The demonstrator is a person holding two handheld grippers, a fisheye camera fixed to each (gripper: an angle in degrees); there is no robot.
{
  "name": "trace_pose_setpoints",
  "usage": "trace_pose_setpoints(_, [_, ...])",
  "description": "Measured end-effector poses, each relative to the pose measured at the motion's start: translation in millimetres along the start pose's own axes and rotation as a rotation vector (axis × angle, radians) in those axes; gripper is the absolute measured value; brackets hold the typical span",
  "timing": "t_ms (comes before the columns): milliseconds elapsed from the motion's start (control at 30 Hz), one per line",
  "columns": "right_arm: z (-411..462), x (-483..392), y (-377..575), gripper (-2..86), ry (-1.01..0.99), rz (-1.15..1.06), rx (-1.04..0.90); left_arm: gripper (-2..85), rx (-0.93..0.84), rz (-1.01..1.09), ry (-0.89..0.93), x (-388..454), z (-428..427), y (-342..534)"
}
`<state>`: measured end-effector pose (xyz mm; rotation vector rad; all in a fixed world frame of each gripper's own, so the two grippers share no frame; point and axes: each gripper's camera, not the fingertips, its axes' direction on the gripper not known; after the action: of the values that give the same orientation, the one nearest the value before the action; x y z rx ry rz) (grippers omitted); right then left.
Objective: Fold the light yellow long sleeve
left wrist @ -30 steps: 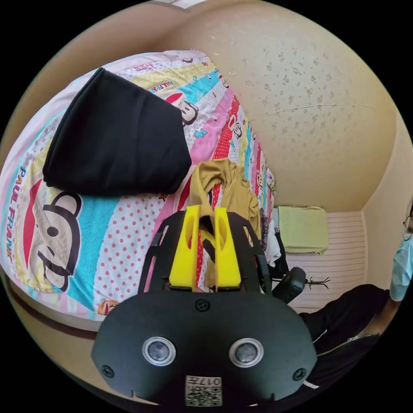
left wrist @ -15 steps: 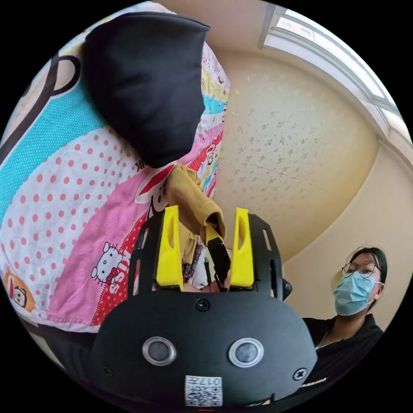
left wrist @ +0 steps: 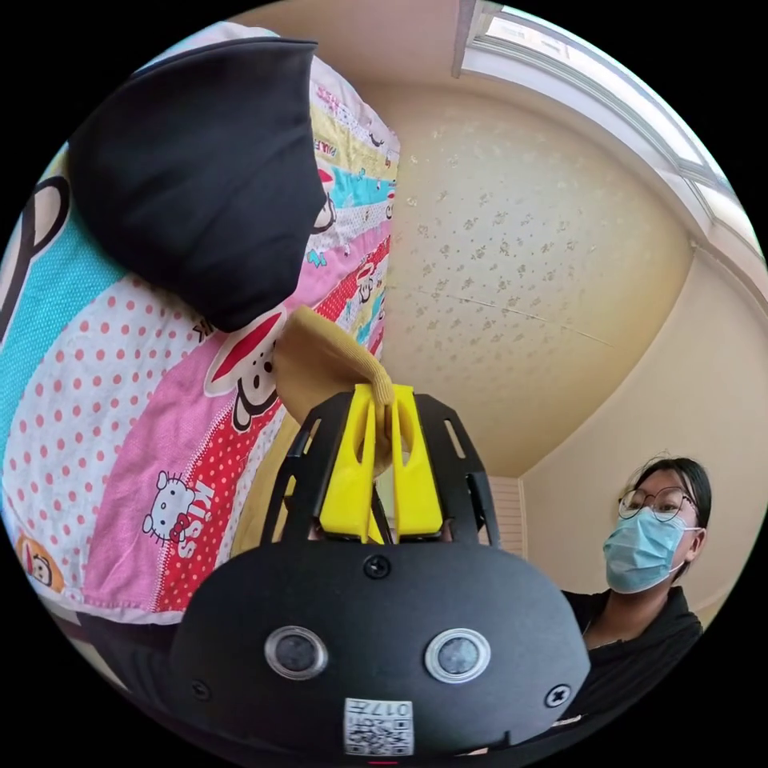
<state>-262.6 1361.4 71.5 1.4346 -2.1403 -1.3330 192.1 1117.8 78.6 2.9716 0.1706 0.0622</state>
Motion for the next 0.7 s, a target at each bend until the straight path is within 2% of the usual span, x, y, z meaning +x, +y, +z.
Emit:
trace_pose_setpoints(67, [-9,0,-8,9.9,0.024,0.031,0.064,3.9,0.0,0.002,-0.016,0,-2,0])
trace_pose_setpoints(233, [-16,4,-30,5.2,0.098,0.027,0.076,3.9,0.013,0.0,-0.006,-14,-16,-6])
trace_pose_setpoints(467, [-49,40,-127,4.6,-0.017,0.007,0.15,3.9,-0.019,0.111,-0.003,13,-47,-60])
trace_pose_setpoints(600, [-58,57,-182,4.5,-0.06,0.018,0.164,4.0,-0.089,0.216,-0.153,61,-65,-105])
trace_pose_setpoints(700, [-50,69,-204,4.6,-0.166,0.052,0.129,4.2,-0.129,0.243,-0.295,64,-68,-122])
